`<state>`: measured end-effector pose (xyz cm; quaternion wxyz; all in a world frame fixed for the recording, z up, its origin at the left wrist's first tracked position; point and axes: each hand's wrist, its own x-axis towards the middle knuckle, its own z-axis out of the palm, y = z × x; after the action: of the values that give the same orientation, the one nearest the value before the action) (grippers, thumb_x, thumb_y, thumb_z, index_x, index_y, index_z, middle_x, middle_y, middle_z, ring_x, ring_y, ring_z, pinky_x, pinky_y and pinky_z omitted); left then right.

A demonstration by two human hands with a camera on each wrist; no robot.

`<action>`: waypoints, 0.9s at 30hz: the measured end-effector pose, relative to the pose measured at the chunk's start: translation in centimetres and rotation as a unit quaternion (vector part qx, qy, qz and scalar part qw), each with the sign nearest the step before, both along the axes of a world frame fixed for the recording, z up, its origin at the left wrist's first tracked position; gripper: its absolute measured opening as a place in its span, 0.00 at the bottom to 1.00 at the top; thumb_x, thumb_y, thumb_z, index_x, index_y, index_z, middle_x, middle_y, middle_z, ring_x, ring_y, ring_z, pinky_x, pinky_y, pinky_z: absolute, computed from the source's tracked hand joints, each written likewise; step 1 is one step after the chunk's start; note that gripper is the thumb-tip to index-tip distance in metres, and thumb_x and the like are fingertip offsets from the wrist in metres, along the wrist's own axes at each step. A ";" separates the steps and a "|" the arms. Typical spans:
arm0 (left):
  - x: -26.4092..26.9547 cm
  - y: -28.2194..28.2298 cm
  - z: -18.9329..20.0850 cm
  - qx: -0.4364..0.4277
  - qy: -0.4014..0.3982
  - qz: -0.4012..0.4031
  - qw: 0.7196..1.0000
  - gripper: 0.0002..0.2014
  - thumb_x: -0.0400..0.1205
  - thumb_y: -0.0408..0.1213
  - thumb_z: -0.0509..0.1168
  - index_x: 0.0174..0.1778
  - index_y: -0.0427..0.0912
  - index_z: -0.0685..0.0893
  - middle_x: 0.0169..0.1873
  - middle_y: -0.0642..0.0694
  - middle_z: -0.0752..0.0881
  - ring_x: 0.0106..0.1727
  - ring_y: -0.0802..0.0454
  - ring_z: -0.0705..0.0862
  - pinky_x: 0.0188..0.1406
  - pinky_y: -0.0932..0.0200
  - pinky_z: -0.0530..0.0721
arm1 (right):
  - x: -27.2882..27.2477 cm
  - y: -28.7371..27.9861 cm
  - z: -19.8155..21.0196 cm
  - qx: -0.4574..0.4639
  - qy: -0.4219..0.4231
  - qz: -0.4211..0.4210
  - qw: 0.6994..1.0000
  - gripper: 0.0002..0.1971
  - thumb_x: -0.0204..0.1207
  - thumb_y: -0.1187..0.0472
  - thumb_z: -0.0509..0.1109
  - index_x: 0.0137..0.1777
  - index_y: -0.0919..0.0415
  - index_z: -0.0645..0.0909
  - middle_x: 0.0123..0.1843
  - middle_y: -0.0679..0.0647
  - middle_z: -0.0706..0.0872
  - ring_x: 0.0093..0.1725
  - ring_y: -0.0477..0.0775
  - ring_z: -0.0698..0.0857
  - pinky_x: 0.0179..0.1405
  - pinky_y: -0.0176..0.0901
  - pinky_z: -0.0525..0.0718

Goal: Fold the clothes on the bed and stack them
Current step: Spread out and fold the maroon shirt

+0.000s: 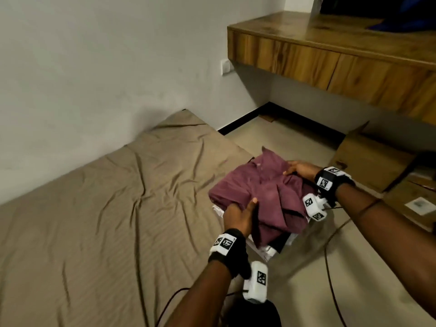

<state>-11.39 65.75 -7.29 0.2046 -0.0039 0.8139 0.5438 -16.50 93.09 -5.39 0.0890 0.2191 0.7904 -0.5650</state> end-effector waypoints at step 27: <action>1.6 -6.5 -2.5 -0.381 0.312 -0.244 0.835 0.46 0.81 0.75 0.30 0.90 0.50 0.45 0.86 0.31 0.33 0.82 0.41 0.19 0.82 0.28 0.52 | 0.5 -4.0 -1.3 0.531 -0.004 0.204 0.822 0.47 0.74 0.20 0.38 0.88 0.47 0.56 0.87 0.64 0.61 0.83 0.65 0.68 0.77 0.65 0.69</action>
<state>-9.75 59.30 -9.79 0.0482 0.2874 0.9518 0.0955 -15.98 89.07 -6.74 0.0752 0.0682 0.9945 -0.0259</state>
